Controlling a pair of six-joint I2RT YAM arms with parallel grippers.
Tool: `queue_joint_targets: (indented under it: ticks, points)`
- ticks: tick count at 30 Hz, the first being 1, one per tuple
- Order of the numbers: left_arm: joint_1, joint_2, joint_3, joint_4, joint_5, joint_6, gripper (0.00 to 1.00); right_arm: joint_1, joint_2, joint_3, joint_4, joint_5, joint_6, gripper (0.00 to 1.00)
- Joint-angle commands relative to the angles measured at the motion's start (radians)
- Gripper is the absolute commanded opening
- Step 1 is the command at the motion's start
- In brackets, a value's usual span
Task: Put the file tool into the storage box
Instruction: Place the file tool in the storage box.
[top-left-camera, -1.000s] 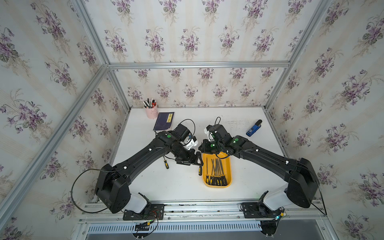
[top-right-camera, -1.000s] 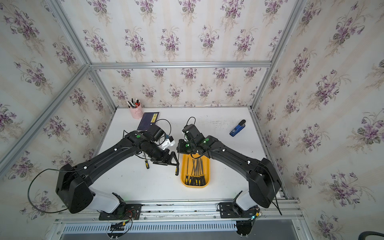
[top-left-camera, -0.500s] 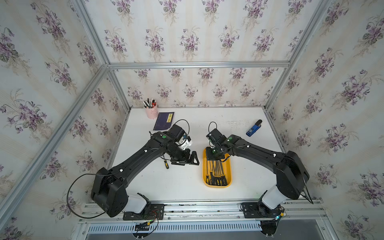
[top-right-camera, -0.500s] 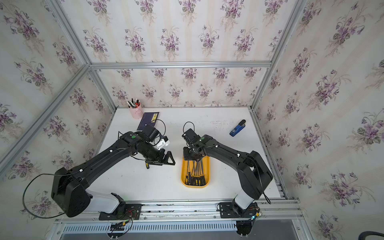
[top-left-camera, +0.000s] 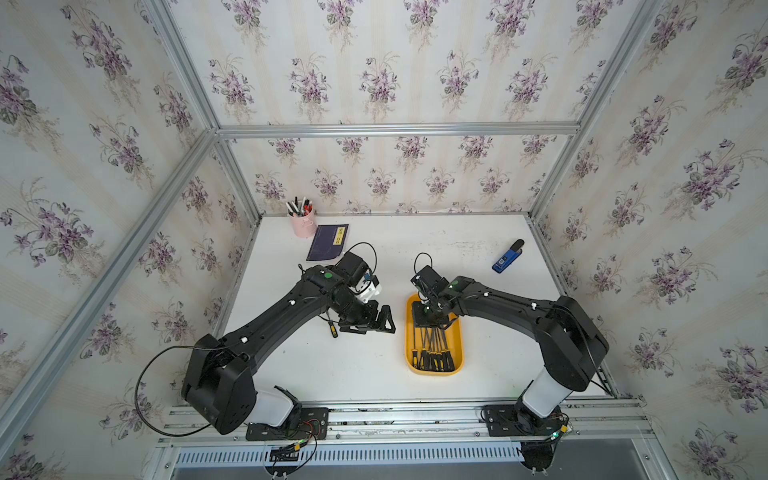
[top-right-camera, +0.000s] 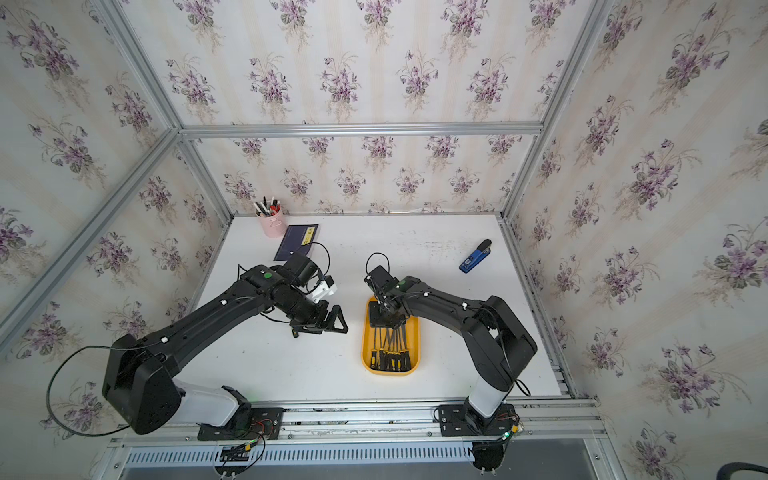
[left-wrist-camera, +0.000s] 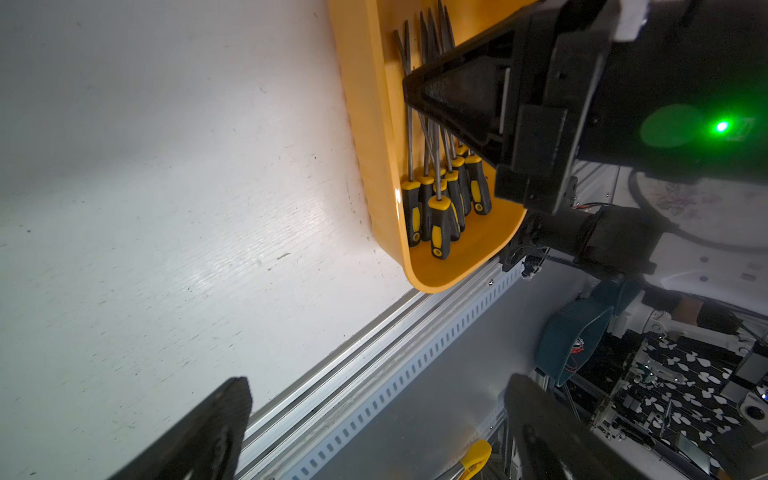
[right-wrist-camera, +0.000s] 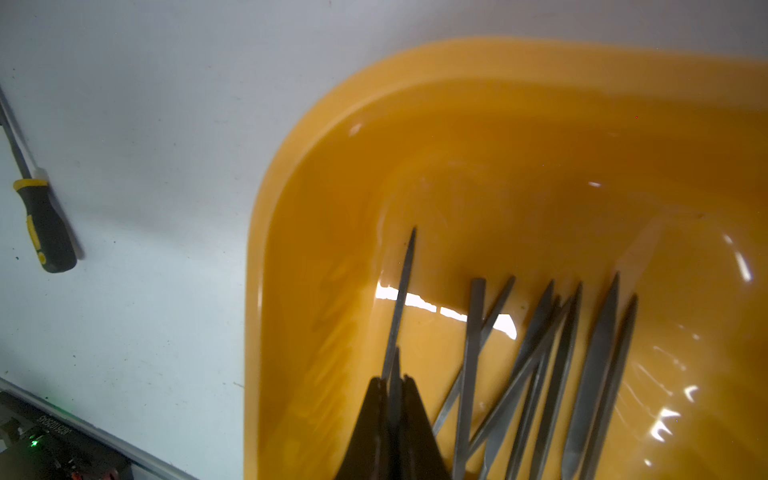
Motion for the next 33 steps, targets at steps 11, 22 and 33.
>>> queue_joint_targets:
  ticks: [11,22,33]
  points:
    - [0.006,-0.003,-0.009,-0.004,-0.009,0.029,1.00,0.000,0.025,-0.032,0.044,0.009,0.022,0.00]
    - [0.011,-0.003,-0.022,-0.008,-0.019,0.034,1.00,0.000,0.022,-0.033,0.045,0.025,0.031,0.16]
    - [0.020,-0.003,-0.017,-0.013,-0.026,0.032,1.00,-0.001,-0.013,0.021,-0.013,0.063,0.015,0.21]
